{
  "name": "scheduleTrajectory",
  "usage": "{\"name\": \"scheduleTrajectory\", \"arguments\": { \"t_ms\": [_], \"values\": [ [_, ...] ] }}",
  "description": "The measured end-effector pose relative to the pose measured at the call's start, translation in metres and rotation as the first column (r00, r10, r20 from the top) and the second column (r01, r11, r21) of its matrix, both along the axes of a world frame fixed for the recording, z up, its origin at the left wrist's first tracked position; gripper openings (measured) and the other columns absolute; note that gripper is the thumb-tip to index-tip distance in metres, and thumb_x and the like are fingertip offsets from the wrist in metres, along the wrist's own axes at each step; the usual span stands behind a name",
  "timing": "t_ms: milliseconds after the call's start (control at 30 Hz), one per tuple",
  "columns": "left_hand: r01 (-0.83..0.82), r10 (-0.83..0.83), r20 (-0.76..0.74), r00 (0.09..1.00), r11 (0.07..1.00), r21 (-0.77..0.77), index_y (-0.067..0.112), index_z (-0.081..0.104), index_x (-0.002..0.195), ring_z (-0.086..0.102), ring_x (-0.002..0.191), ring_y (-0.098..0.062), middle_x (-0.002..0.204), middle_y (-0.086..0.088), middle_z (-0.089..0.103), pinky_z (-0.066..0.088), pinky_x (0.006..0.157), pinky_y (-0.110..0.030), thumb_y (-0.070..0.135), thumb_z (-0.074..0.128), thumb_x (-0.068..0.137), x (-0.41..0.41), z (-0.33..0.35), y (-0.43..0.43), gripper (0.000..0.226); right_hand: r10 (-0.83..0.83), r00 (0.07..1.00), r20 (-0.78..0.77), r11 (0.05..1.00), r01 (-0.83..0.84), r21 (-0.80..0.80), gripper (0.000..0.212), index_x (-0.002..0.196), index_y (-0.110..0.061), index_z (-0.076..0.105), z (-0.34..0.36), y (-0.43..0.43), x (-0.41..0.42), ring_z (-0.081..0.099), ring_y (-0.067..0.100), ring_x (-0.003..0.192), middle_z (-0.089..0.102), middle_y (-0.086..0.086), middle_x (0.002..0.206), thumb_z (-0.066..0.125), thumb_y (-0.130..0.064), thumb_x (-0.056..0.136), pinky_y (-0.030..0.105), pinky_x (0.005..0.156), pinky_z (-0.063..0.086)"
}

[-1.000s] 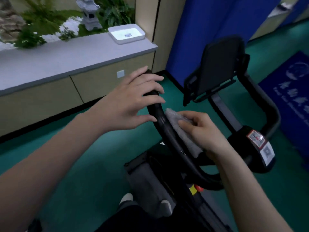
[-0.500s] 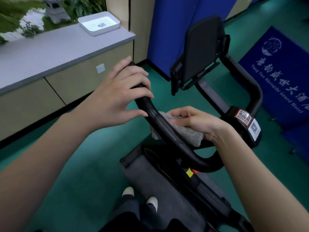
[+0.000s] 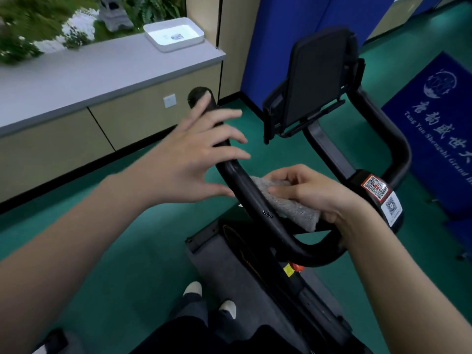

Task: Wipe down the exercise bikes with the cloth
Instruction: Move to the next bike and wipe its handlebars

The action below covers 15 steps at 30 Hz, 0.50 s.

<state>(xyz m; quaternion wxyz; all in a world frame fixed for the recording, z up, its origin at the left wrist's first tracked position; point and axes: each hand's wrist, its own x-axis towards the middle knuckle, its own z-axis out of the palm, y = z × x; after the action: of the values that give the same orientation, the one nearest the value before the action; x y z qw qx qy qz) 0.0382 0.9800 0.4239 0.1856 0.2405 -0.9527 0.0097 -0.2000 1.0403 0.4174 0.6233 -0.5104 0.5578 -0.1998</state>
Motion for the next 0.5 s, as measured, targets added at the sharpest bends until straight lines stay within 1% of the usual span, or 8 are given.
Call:
{"name": "scheduleTrajectory", "arguments": {
  "t_ms": [67,100,167,233,300,367,433,500],
  "values": [
    [0.015,-0.015,0.007,1.0,1.0,0.01,0.025,0.064,0.116,0.033,0.138,-0.02,0.119,0.004,0.059,-0.007,0.118,-0.049,0.062,0.059,0.078,-0.003,-0.007,0.008,0.054,-0.147,0.982,-0.115,0.969,0.12,-0.216,0.017,0.096,-0.01,0.07,0.002,0.012,0.012,0.064,0.007,0.069,0.07,0.0,0.079,0.056,-0.002,0.092,0.019,0.067,0.052],
    [0.014,-0.014,0.006,1.0,1.0,0.013,0.025,0.064,0.115,0.035,0.136,-0.019,0.115,0.006,0.06,-0.008,0.118,-0.048,0.062,0.059,0.078,-0.003,-0.01,0.01,0.052,-0.193,0.967,-0.166,0.938,0.133,-0.32,0.017,0.092,-0.015,0.07,0.001,0.018,0.018,0.064,0.006,0.07,0.07,-0.003,0.078,0.057,-0.004,0.091,0.02,0.068,0.051],
    [0.008,-0.007,-0.005,1.0,1.0,0.027,0.025,0.065,0.113,0.038,0.132,-0.017,0.111,0.007,0.061,-0.009,0.118,-0.046,0.062,0.056,0.079,-0.004,-0.012,0.012,0.051,-0.242,0.94,-0.24,0.892,0.118,-0.436,0.019,0.088,-0.022,0.071,0.0,0.031,0.023,0.063,0.004,0.074,0.07,-0.007,0.078,0.059,-0.007,0.09,0.023,0.07,0.049],
    [0.001,0.001,-0.027,1.0,0.999,0.053,0.026,0.065,0.111,0.041,0.128,-0.016,0.107,0.008,0.061,-0.01,0.118,-0.043,0.063,0.054,0.078,-0.004,-0.012,0.012,0.051,-0.275,0.916,-0.291,0.87,0.108,-0.482,0.021,0.087,-0.027,0.07,0.002,0.046,0.02,0.063,-0.001,0.079,0.07,-0.013,0.08,0.062,-0.008,0.088,0.018,0.073,0.046],
    [-0.006,0.009,-0.042,0.999,0.997,0.075,0.027,0.065,0.109,0.042,0.125,-0.015,0.105,0.01,0.06,-0.009,0.118,-0.042,0.062,0.055,0.078,-0.006,-0.012,0.011,0.048,-0.315,0.894,-0.319,0.849,0.115,-0.515,0.021,0.091,-0.026,0.072,0.003,0.059,0.015,0.063,-0.002,0.086,0.07,-0.015,0.086,0.065,-0.007,0.086,0.017,0.079,0.046],
    [-0.012,0.017,-0.051,0.999,0.996,0.089,0.028,0.064,0.107,0.044,0.124,-0.015,0.103,0.01,0.06,-0.008,0.118,-0.042,0.06,0.059,0.078,-0.007,-0.014,0.01,0.044,-0.374,0.881,-0.29,0.81,0.158,-0.565,0.016,0.096,-0.02,0.073,0.001,0.065,0.018,0.062,0.001,0.092,0.067,-0.014,0.093,0.066,-0.011,0.085,0.02,0.085,0.046],
    [-0.017,0.023,-0.058,0.998,0.996,0.093,0.029,0.064,0.106,0.044,0.122,-0.015,0.102,0.011,0.06,-0.008,0.118,-0.041,0.059,0.061,0.077,-0.008,-0.015,0.01,0.042,-0.408,0.878,-0.249,0.767,0.182,-0.616,0.02,0.097,-0.018,0.073,-0.001,0.063,0.027,0.06,0.001,0.095,0.066,-0.011,0.096,0.062,-0.015,0.081,0.017,0.086,0.044],
    [-0.019,0.025,-0.06,0.998,0.995,0.096,0.029,0.064,0.105,0.044,0.121,-0.014,0.101,0.011,0.06,-0.009,0.118,-0.04,0.059,0.061,0.077,-0.008,-0.015,0.009,0.042,-0.411,0.884,-0.221,0.74,0.182,-0.648,0.022,0.097,-0.019,0.073,-0.002,0.063,0.031,0.06,0.001,0.094,0.064,-0.01,0.095,0.059,-0.014,0.079,0.013,0.084,0.043]
  ]
}}
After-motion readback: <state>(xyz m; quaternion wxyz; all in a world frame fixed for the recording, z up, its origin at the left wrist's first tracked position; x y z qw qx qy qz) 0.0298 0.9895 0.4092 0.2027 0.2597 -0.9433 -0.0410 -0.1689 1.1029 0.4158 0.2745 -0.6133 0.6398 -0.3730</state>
